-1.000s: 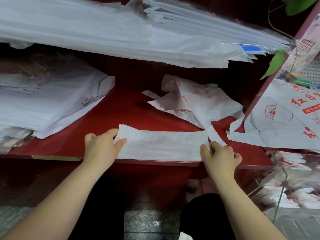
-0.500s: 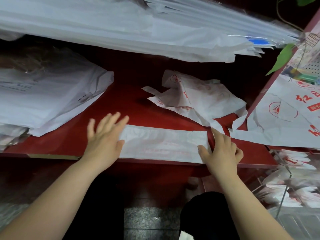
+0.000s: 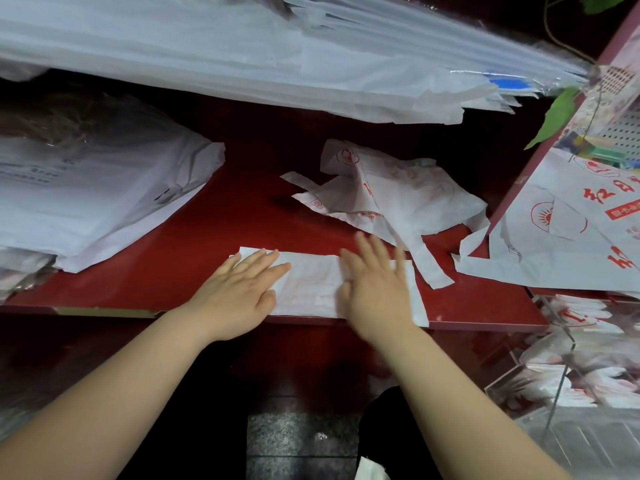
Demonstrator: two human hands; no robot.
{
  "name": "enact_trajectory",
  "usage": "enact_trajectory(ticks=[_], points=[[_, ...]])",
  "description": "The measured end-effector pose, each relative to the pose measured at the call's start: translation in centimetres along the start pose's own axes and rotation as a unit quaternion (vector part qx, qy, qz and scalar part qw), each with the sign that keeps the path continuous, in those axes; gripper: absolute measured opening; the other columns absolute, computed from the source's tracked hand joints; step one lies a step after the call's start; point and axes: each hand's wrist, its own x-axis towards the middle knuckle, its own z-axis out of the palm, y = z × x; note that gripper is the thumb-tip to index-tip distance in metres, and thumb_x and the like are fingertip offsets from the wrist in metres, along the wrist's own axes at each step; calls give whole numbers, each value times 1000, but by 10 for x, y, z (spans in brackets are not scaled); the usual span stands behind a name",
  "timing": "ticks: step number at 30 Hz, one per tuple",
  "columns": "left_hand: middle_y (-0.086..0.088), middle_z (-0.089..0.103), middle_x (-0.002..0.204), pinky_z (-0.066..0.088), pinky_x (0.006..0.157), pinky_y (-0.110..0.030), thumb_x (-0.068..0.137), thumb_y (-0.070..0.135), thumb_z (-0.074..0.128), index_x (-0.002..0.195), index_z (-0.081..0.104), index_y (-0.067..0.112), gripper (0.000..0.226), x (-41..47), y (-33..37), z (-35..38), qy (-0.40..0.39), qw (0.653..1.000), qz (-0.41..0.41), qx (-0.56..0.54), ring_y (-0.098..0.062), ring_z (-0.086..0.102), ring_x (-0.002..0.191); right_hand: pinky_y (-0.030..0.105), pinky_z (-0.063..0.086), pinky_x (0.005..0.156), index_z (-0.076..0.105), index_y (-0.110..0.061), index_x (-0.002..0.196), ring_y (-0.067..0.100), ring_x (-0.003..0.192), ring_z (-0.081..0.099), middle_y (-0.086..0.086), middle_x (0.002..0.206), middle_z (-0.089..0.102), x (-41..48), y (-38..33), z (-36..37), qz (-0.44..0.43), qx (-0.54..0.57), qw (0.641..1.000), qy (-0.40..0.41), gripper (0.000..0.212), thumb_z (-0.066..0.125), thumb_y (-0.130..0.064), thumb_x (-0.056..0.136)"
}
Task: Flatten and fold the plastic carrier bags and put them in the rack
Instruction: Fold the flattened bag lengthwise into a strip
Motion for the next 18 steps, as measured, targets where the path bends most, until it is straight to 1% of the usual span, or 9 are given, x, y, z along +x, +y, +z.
enact_trajectory(ticks=[1, 3, 5, 8, 9, 12, 15, 17, 18], points=[[8, -14, 154, -13, 111, -27, 69, 43, -9, 146, -1, 32, 78, 1, 0, 0, -2, 1000, -1, -3, -4, -16, 140, 43, -3, 111, 44, -10, 134, 27, 140, 20, 13, 150, 25, 4, -13, 5, -31, 15, 999, 5, 71, 10, -31, 75], [9, -13, 154, -12, 111, -27, 67, 44, -9, 146, 1, 33, 81, 0, -1, 0, -6, 1000, -3, -6, -4, -15, 140, 40, -5, 113, 29, -10, 142, 22, 143, 8, 8, 154, 13, 3, -30, 18, -59, 20, 995, -72, 89, -9, -38, 66], [9, -13, 154, -12, 111, -27, 65, 46, -10, 146, 1, 34, 82, 0, -2, 0, -8, 1000, -3, -9, -3, -15, 139, 37, -7, 114, 14, -13, 146, 18, 143, -1, 5, 156, 3, 0, -31, 27, -40, 22, 989, -139, 86, -13, -44, 70], [10, -14, 154, -12, 111, -27, 74, 39, 1, 146, -1, 35, 72, 0, -4, -2, -13, 1000, 1, -22, -2, -16, 139, 35, -4, 114, 9, -15, 147, 16, 143, -1, 3, 156, 1, -4, -14, 26, -5, 17, 988, -152, 104, -20, -50, 54], [10, -14, 154, -11, 111, -27, 74, 40, 1, 146, -1, 36, 72, 0, -4, -4, -17, 1000, 4, -23, -2, -15, 139, 34, -4, 114, 9, -16, 147, 15, 143, -1, 2, 156, 1, -6, -5, 24, 6, 8, 989, -150, 105, -21, -51, 53], [11, -13, 154, -6, 111, -26, 75, 46, -3, 145, 1, 38, 70, 1, -7, -6, -20, 1000, 8, -18, -3, -13, 140, 32, -4, 114, 9, -17, 147, 15, 143, -1, 1, 156, 2, -11, 23, 11, 28, -6, 988, -154, 91, -13, -57, 69], [10, -11, 154, -6, 111, -28, 97, 33, 16, 145, 4, 39, 50, 5, -11, -8, -26, 999, 3, -20, -6, -12, 141, 29, -4, 113, 11, -17, 147, 15, 143, -1, 1, 156, 3, -15, 50, 2, 31, -16, 986, -161, 65, 2, -49, 90], [9, -13, 154, -11, 110, -26, 99, 31, 22, 145, 2, 38, 50, 8, -13, -9, -30, 999, 3, -22, -6, -14, 140, 30, -1, 114, 23, -14, 145, 19, 143, 10, 5, 154, 15, -20, 60, -1, 28, -1, 992, -122, 68, 6, -48, 88], [9, -14, 154, -14, 110, -26, 100, 34, 21, 145, 0, 37, 50, 8, -14, -9, -32, 999, 4, -14, -6, -16, 140, 32, 4, 113, 36, -12, 139, 23, 140, 23, 9, 149, 29, -24, 61, -3, 18, 7, 997, -78, 70, 11, -48, 85]])
